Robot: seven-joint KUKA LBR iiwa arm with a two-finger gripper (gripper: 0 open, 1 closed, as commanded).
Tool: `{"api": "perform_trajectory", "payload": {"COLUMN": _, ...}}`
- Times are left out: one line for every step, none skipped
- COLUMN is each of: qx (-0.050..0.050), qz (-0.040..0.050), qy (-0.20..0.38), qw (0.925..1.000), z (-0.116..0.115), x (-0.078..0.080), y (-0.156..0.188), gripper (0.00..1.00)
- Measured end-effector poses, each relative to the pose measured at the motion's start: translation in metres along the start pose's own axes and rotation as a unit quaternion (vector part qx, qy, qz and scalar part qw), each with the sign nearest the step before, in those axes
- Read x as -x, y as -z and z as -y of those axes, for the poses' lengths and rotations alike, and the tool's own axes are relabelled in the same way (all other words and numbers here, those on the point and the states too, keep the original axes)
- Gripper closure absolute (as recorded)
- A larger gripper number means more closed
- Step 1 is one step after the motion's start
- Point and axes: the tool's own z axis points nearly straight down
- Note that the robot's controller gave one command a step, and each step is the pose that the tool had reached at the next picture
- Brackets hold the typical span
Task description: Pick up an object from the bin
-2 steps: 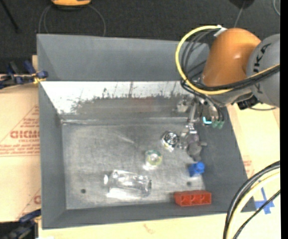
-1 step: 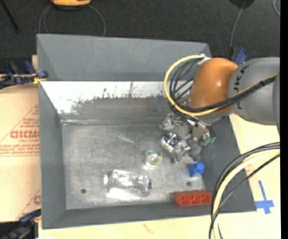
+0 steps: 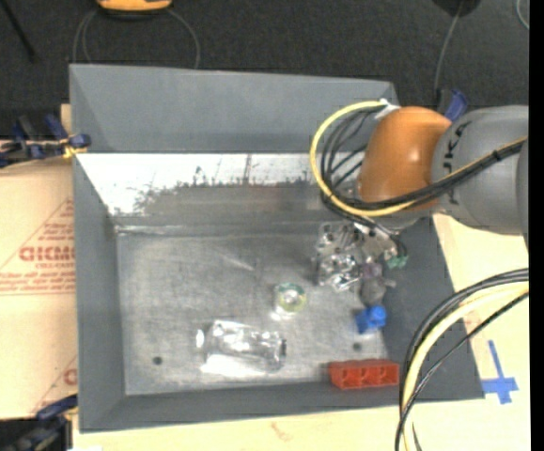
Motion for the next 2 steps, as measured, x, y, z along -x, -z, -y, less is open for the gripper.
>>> {"api": "perform_trajectory", "payload": {"qx": 0.001, "qz": -0.0032, "qy": 0.000, "qw": 1.0000, "z": 0.000, "x": -0.002, "y": -0.003, "gripper": 0.00}}
{"api": "perform_trajectory", "payload": {"qx": 0.001, "qz": -0.0014, "qy": 0.164, "qw": 0.9864, "z": -0.046, "x": 0.030, "y": -0.002, "gripper": 0.00}}
